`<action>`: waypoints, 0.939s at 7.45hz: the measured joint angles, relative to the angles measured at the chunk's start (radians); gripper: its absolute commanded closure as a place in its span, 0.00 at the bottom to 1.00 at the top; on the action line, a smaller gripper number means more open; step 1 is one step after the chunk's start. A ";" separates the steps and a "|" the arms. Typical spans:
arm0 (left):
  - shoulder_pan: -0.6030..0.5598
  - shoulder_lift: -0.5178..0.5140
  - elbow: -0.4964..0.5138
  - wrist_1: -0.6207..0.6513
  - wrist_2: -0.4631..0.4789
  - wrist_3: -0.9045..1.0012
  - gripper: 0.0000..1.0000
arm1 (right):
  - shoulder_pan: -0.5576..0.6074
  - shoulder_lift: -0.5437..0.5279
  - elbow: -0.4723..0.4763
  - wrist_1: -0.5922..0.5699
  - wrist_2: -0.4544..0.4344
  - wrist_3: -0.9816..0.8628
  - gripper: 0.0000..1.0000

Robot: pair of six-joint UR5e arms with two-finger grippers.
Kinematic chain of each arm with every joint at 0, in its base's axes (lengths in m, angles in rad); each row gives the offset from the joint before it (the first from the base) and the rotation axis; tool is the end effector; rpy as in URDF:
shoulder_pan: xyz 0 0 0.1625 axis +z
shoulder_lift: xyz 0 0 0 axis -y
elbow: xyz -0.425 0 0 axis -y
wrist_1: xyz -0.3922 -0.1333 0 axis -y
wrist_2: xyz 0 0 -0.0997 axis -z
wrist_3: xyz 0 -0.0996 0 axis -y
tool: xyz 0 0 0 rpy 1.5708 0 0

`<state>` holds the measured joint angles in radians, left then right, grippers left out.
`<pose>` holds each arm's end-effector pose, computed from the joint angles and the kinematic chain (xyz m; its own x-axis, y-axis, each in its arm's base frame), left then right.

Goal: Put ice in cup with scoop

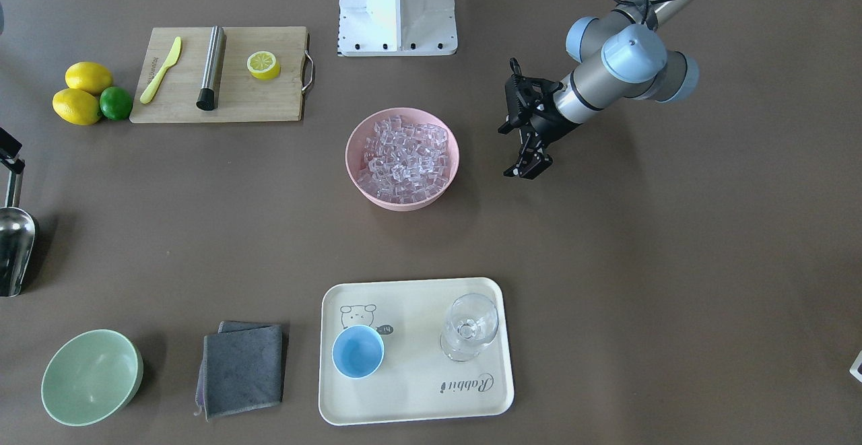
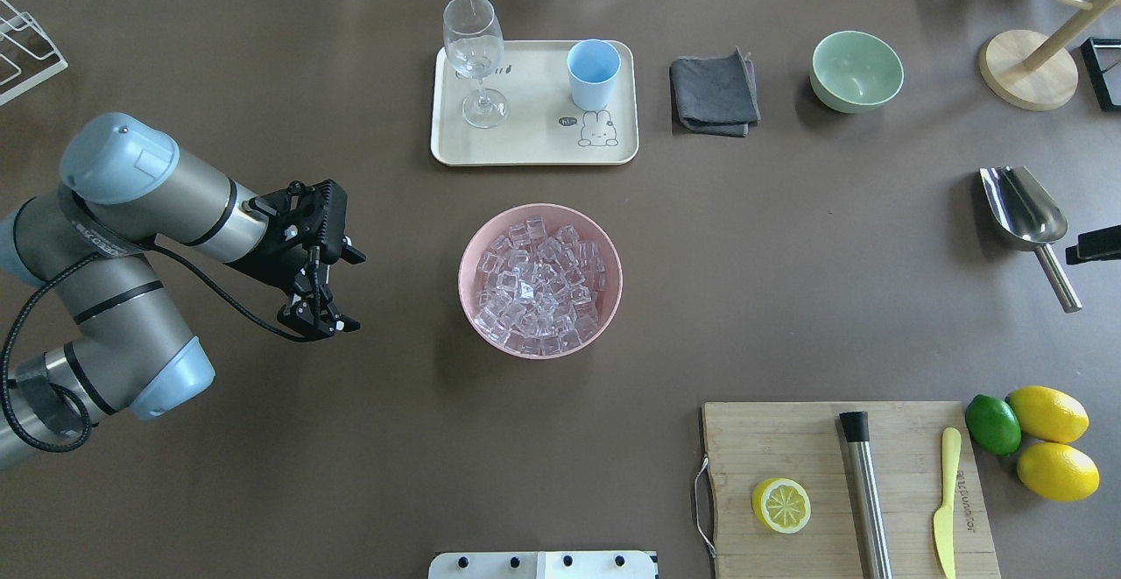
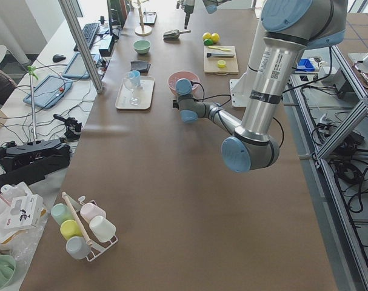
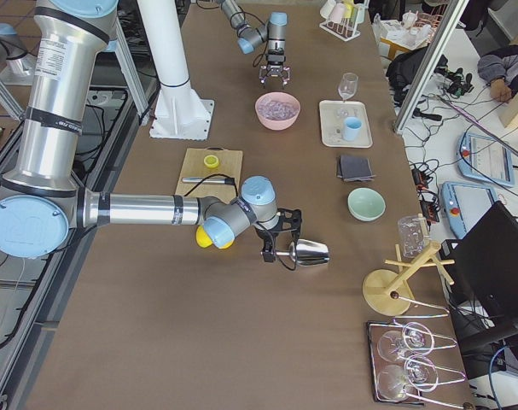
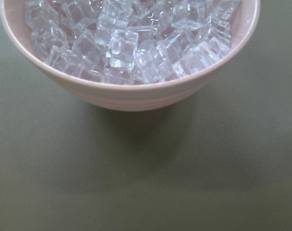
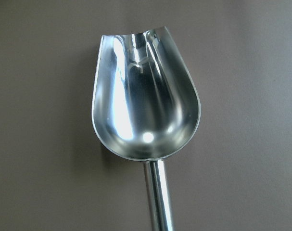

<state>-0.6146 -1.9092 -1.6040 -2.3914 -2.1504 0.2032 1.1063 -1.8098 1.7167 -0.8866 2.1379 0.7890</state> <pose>0.4618 -0.4223 0.3591 0.0044 0.9999 -0.0108 -0.3092 0.0116 0.9509 -0.1166 -0.4108 0.6261 0.7008 0.0720 0.7097 -0.1779 0.9811 0.0761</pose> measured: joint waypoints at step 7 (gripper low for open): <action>0.058 -0.107 0.083 -0.051 0.137 -0.149 0.01 | -0.047 -0.007 -0.088 0.125 -0.023 -0.048 0.15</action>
<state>-0.5562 -2.0163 -1.5214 -2.4426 -2.0130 0.0538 1.0595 -1.8164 1.6285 -0.7612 2.1153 0.7405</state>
